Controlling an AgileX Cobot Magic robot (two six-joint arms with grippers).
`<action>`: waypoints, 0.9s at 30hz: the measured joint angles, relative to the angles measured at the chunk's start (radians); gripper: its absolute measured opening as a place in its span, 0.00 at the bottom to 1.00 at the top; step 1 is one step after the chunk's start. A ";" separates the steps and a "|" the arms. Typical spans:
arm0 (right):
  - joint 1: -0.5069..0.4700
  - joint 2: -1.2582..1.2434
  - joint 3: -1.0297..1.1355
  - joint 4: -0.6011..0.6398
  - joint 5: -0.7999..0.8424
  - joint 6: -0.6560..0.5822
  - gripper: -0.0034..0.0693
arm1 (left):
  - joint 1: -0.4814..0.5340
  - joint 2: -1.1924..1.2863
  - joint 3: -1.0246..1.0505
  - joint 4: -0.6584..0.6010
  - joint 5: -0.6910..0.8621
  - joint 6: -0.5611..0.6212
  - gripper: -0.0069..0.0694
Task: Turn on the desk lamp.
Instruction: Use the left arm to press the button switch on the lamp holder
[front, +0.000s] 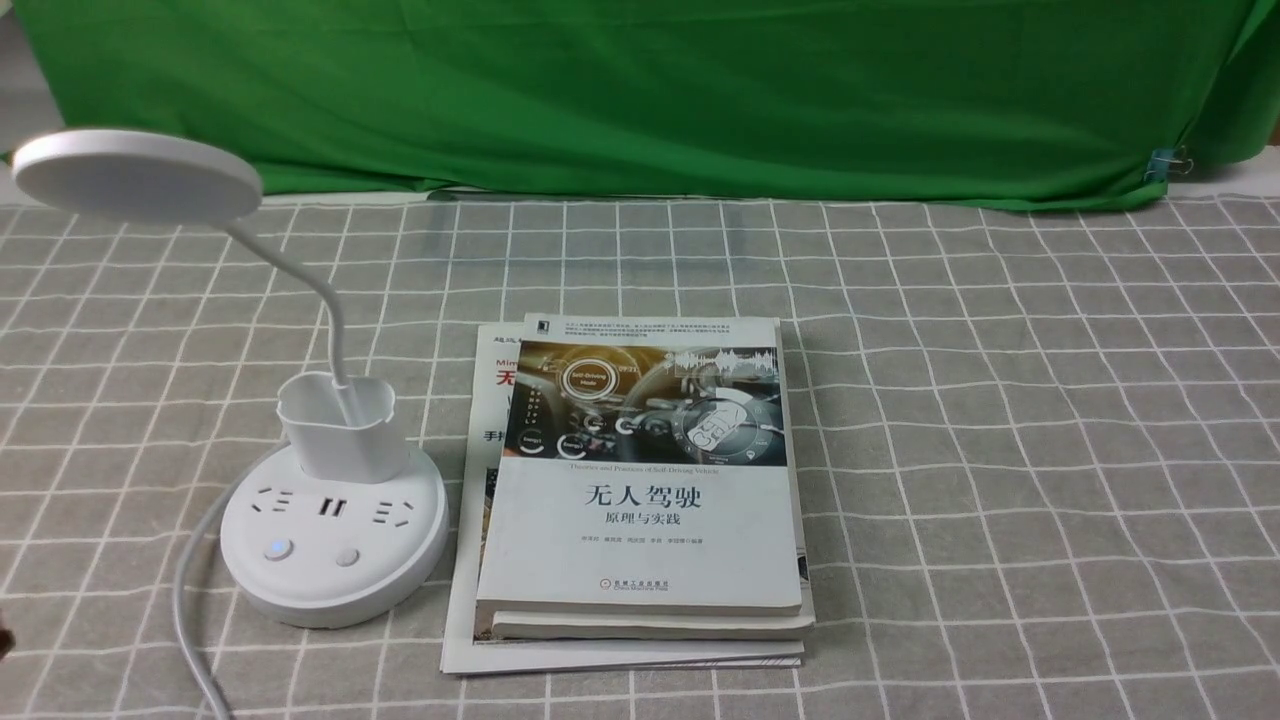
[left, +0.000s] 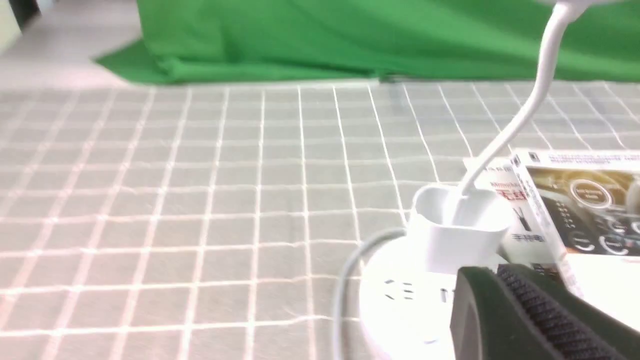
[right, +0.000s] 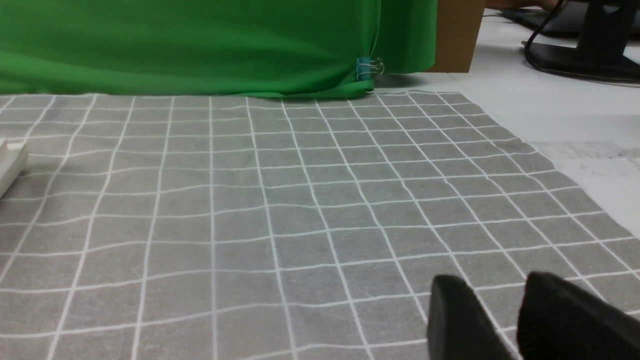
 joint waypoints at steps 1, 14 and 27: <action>0.000 0.000 0.000 0.000 0.000 0.000 0.38 | 0.000 0.005 0.000 -0.005 -0.004 0.000 0.12; 0.000 0.000 0.000 0.000 0.000 0.000 0.38 | -0.009 0.501 -0.067 -0.302 0.078 0.217 0.12; 0.000 0.000 0.000 0.000 0.000 0.000 0.38 | -0.227 0.867 -0.211 -0.064 0.045 0.068 0.12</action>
